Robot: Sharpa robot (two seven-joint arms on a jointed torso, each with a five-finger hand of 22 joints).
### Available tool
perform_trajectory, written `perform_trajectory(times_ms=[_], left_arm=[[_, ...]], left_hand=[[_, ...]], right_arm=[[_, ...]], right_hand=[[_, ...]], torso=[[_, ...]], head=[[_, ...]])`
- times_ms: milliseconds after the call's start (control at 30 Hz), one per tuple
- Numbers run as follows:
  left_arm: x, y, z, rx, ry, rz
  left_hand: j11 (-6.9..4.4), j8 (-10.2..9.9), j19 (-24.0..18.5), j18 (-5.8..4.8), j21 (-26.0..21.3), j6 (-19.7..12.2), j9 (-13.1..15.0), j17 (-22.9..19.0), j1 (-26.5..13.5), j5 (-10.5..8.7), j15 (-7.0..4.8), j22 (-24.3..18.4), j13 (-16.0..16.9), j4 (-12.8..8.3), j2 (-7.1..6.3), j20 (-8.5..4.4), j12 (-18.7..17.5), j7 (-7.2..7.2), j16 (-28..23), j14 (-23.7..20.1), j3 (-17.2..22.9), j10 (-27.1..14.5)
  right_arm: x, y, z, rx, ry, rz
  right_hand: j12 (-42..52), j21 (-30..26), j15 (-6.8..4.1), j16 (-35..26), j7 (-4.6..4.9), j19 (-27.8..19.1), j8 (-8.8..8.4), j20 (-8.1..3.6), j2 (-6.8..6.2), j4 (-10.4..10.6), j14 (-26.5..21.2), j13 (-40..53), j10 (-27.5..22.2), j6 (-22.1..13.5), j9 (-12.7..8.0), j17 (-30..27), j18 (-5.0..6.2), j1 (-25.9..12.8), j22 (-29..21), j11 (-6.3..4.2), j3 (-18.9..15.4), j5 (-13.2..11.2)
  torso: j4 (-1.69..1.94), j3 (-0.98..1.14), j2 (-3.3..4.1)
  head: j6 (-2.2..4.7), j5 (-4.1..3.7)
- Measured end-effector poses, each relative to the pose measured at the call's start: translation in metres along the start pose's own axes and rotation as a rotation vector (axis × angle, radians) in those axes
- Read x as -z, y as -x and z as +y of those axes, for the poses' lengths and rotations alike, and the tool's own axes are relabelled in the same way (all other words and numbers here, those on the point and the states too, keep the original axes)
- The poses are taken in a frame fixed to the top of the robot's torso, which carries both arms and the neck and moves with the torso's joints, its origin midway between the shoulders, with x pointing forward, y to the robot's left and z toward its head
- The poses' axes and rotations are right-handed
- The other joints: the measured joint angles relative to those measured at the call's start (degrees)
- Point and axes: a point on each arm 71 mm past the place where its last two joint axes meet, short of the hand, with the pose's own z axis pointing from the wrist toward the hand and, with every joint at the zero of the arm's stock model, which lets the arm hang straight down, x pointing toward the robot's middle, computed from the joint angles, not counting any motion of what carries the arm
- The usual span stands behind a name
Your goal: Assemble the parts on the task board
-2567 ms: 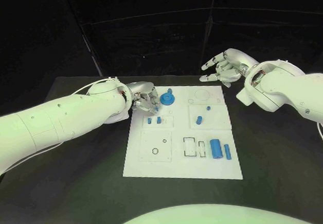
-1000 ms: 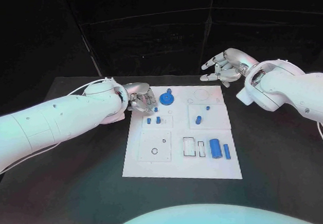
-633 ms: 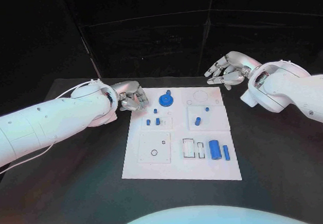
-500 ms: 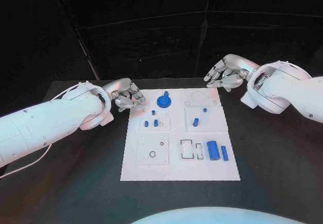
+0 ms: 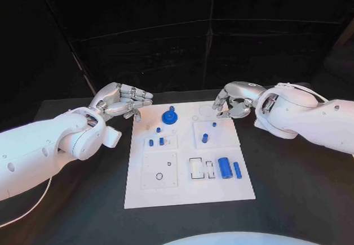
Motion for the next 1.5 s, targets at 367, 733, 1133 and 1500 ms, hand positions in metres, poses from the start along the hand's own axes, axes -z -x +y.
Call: perform_trajectory(times_ms=[367, 733, 1133, 1500], left_arm=[[0.003, -0.009, -0.006, 0.193, -0.055, -0.023], [0.004, -0.009, -0.007, 0.255, -0.068, -0.041], [0.004, -0.008, -0.006, 0.271, -0.063, -0.048], [0.005, -0.007, -0.005, 0.275, -0.061, -0.052]], left_hand=[[0.00, 0.0, -0.4, -0.02, -0.7, 0.0, 0.0, -1.4, -0.2, 0.00, 0.00, -0.3, 0.0, 0.4, 0.21, -0.01, 0.2, 0.00, -0.7, -0.8, -0.4, 0.0], [0.00, 0.0, -0.6, -0.04, -0.9, 0.0, 0.0, -1.8, -0.2, 0.00, 0.21, -0.4, 0.0, 0.7, 0.23, 0.18, 0.5, -0.01, -1.0, -1.0, -0.7, 0.0], [0.00, 0.0, -0.6, -0.06, -0.9, 0.0, 0.0, -2.1, -0.4, 0.00, 0.20, -0.4, 0.0, 0.7, 0.42, 0.18, 0.5, -0.01, -1.0, -1.4, -0.7, 0.0], [0.00, 0.0, -0.6, -0.07, -0.9, 0.0, 0.0, -2.3, -0.4, 0.00, 0.20, -0.4, 0.0, 0.7, 0.42, 0.18, 0.5, -0.01, -1.3, -1.4, -0.7, 0.0]], right_arm=[[-0.001, -0.018, 0.010, 0.093, 0.020, 0.030], [-0.007, -0.031, 0.012, 0.120, 0.015, 0.068], [-0.010, -0.039, 0.006, 0.133, -0.010, 0.104], [-0.013, -0.043, 0.007, 0.136, -0.014, 0.128]], right_hand=[[-1.8, -0.3, 0.61, 0.0, 0.92, 0.1, -1.33, 0.73, -0.91, -0.4, -0.2, -2.2, -1.1, -0.9, -0.1, -0.1, 0.00, -0.3, -0.3, 0.70, 0.9, -0.1], [-2.2, -0.3, 0.61, 0.0, 0.92, 0.1, -1.62, 0.73, -0.91, -0.7, -0.2, -3.3, -1.3, -0.9, 0.0, 0.2, 0.00, -0.3, -0.2, 0.91, 2.2, 0.8], [-2.2, -0.3, 0.61, 0.0, 0.73, 0.1, -1.62, 0.73, -0.67, -0.8, -0.2, -4.1, -1.0, -0.7, 0.0, 0.6, 0.00, -0.1, 0.1, 0.67, 3.5, 1.0], [-2.2, 0.5, 0.60, 0.7, 0.65, 0.3, -1.62, 0.93, -0.14, -1.3, -0.2, -5.3, 1.1, 0.9, 0.1, 1.7, 0.00, 0.5, 1.2, 0.40, 5.9, 0.7]], torso=[[0.00, -0.01, 0.03], [0.01, -0.01, 0.10], [0.00, 0.06, 0.10], [-0.08, 0.08, 0.10]], head=[[0.72, -1.32], [0.65, -1.87], [0.42, -1.87], [0.14, -1.75]])
